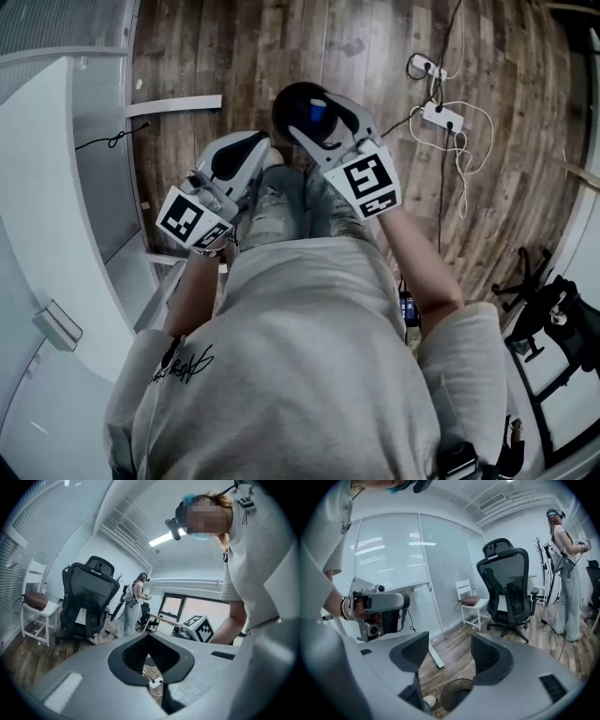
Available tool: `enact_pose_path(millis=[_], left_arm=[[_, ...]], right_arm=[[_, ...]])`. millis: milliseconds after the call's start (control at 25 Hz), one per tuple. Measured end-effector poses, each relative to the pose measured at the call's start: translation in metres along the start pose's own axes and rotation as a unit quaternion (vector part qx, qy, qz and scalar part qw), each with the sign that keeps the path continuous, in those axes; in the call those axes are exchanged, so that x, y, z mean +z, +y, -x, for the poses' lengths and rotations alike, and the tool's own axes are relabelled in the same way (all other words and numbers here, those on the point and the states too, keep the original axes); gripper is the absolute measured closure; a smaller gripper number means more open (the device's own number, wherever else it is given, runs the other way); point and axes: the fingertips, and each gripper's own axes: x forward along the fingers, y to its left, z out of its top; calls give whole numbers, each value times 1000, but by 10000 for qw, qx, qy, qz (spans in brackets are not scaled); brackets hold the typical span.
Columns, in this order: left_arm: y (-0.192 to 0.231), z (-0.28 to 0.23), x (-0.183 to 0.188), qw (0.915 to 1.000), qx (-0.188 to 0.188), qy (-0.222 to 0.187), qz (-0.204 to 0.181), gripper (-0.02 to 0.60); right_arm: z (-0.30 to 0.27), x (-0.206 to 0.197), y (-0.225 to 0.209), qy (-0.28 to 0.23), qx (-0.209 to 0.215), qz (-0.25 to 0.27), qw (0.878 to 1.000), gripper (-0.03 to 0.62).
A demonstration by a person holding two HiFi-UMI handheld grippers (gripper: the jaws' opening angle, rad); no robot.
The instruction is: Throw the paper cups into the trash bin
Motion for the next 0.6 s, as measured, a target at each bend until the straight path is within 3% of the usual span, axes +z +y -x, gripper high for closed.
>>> enact_pose_path(millis=[600], left_arm=[[-18, 0, 54, 9993, -94, -215, -287, 578]], right_arm=[[48, 81, 10, -782, -179, 355, 9961, 312]])
